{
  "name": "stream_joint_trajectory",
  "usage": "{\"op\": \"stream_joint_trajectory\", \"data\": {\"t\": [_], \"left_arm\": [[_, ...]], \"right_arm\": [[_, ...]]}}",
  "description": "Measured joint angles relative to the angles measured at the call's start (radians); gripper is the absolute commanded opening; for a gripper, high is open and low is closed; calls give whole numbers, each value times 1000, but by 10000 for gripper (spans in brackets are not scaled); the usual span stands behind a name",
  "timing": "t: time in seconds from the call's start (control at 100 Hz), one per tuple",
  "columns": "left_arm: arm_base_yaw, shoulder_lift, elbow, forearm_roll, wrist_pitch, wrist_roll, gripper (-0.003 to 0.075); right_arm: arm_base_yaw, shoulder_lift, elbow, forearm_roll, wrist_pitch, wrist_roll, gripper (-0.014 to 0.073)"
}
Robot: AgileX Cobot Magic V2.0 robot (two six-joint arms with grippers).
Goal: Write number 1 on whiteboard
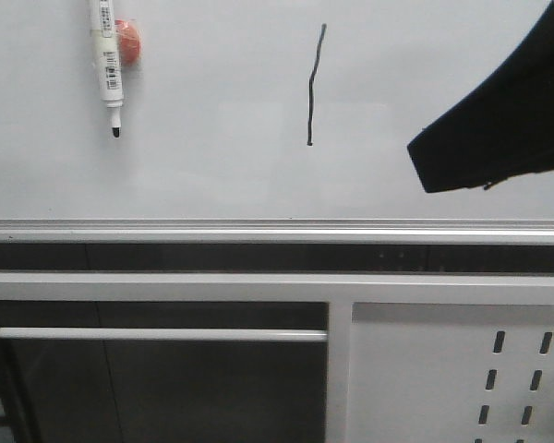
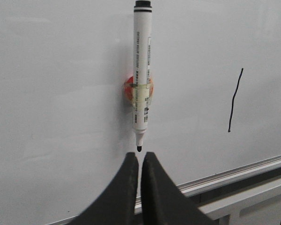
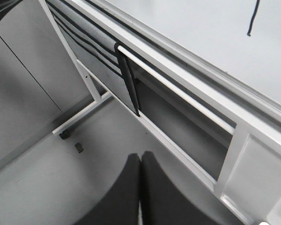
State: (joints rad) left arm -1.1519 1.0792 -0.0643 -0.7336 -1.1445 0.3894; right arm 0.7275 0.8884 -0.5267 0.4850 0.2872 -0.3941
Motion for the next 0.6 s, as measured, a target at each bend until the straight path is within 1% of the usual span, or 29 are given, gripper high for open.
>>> {"op": "stream_joint_trajectory", "data": {"t": [0.26, 0.6], "left_arm": [[0, 6, 0, 8, 0, 0, -18], [-10, 93, 0, 4, 2, 0, -18]], "right_arm": [[0, 0, 0, -2, 4, 0, -71], [0, 0, 0, -2, 6, 0, -71]]}}
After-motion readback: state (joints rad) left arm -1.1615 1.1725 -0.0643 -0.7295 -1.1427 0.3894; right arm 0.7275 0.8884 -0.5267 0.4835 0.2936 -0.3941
